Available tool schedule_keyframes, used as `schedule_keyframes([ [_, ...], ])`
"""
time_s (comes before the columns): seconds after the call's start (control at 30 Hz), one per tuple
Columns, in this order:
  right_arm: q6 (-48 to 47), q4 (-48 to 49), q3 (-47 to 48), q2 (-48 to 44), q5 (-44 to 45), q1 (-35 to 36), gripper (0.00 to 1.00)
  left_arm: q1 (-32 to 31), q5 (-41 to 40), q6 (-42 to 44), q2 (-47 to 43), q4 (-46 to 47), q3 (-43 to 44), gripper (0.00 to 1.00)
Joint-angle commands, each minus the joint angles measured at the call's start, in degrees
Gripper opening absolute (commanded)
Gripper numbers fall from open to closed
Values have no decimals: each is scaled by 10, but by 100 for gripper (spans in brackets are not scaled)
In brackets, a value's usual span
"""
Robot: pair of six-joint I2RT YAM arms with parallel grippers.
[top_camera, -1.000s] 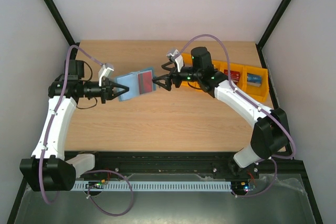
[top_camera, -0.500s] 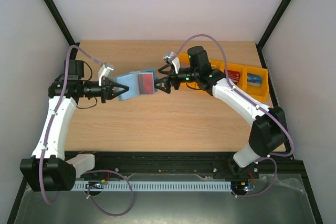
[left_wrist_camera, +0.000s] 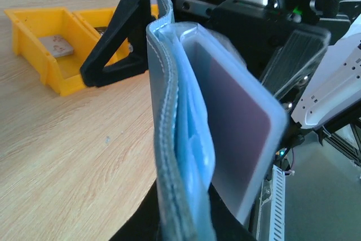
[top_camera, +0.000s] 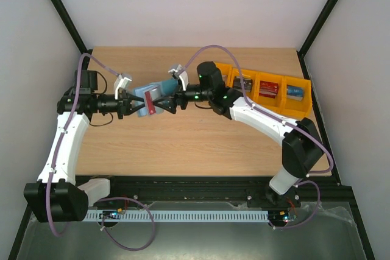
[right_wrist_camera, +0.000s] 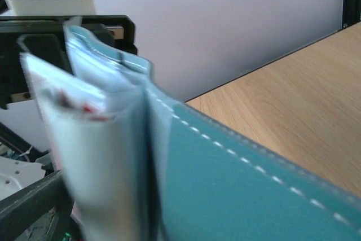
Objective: Take the credit cards out of the card holder
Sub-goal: Remove the credit card from the card holder.
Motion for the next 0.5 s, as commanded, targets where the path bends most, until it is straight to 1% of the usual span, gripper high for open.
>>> schedule_keyframes([
  [0.0,44,53,18,26,36,9,99,3,18,9,-12,3,-6,2],
  [0.1,61,63,17,31,31,11,100,3,20,11,-11,3,-6,2],
  [0.13,63,67,16,30,25,11,96,3,21,11,-10,2,-6,2],
  [0.17,64,70,15,28,23,11,91,3,20,11,-11,2,-6,2],
  [0.2,62,70,13,25,21,11,84,3,21,12,-11,2,-7,2],
  [0.23,60,70,12,21,21,11,76,3,21,14,-12,-1,-7,2],
  [0.3,57,67,10,16,30,11,56,3,19,18,-12,-3,-8,2],
  [0.33,57,63,10,15,33,11,49,4,19,18,-12,-3,-8,2],
  [0.4,52,49,13,15,36,10,44,4,16,19,-11,-2,-9,2],
  [0.47,49,34,16,15,38,9,36,5,13,17,-11,-1,-10,2],
])
